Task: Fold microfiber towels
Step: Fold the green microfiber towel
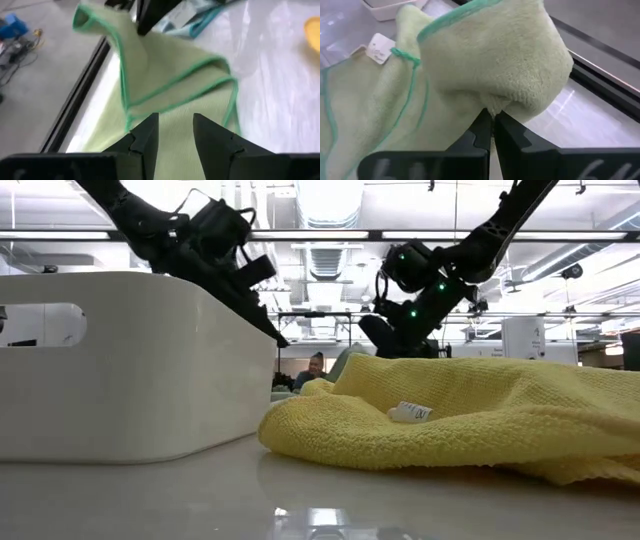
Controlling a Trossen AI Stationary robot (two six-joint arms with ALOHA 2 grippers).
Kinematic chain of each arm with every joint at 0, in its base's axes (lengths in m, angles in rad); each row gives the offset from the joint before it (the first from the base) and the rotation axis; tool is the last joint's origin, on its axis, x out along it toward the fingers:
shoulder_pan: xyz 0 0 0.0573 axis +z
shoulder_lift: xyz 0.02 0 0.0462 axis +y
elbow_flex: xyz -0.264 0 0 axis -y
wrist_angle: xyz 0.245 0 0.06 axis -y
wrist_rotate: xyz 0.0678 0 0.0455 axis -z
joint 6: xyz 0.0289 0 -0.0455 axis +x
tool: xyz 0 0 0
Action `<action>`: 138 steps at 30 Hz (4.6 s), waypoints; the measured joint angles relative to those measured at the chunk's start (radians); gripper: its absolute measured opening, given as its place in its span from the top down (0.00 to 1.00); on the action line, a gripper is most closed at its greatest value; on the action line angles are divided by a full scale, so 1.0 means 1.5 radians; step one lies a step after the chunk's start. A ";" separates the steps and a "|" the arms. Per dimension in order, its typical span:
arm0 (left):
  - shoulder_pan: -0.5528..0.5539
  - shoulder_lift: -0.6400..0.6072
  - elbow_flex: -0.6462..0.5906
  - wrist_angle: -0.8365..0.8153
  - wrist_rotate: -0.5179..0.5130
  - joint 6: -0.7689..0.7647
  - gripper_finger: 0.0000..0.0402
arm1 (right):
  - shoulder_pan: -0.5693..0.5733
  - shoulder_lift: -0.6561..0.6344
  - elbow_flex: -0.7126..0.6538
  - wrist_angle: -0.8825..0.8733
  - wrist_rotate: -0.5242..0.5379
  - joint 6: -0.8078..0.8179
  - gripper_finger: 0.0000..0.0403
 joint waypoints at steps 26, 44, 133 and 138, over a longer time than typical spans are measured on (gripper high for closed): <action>0.060 0.212 0.081 0.132 0.032 -0.003 0.56 | 0.002 0.000 -0.008 0.020 0.000 -0.051 0.98; 0.096 0.307 0.155 0.084 0.033 0.035 0.51 | 0.031 0.000 -0.080 0.207 -0.005 -0.148 0.98; 0.022 0.107 0.091 -0.174 0.091 0.053 0.61 | -0.031 -0.245 -0.075 -0.161 -0.301 0.055 0.48; 0.022 0.084 0.092 -0.192 0.053 0.053 0.61 | 0.012 -0.274 -0.075 -0.119 -0.301 -0.052 0.48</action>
